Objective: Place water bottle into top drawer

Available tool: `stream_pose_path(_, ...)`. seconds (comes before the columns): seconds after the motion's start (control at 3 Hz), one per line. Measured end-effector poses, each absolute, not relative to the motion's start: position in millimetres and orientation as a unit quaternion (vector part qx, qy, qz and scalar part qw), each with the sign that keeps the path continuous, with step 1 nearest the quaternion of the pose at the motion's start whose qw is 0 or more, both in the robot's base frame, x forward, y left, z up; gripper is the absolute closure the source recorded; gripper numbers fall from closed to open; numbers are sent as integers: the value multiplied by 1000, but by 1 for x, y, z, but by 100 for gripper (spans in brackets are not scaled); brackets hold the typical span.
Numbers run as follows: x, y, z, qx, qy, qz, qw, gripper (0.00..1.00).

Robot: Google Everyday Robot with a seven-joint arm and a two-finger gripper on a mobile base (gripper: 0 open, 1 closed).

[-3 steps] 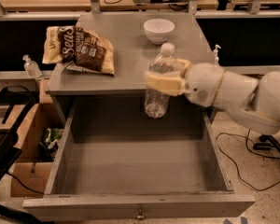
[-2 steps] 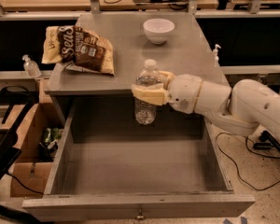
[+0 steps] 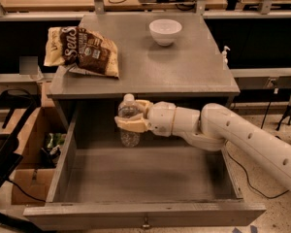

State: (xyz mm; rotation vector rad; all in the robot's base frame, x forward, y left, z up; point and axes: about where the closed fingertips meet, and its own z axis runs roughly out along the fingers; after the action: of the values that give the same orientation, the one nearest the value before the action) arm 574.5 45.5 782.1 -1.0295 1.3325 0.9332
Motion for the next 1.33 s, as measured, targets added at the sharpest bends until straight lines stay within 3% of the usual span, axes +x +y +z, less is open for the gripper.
stream_pose_path(0.67, 548, 97, 720, -438, 564, 429, 553, 100)
stream_pose_path(1.33, 539, 110, 685, -432, 584, 438, 530, 100)
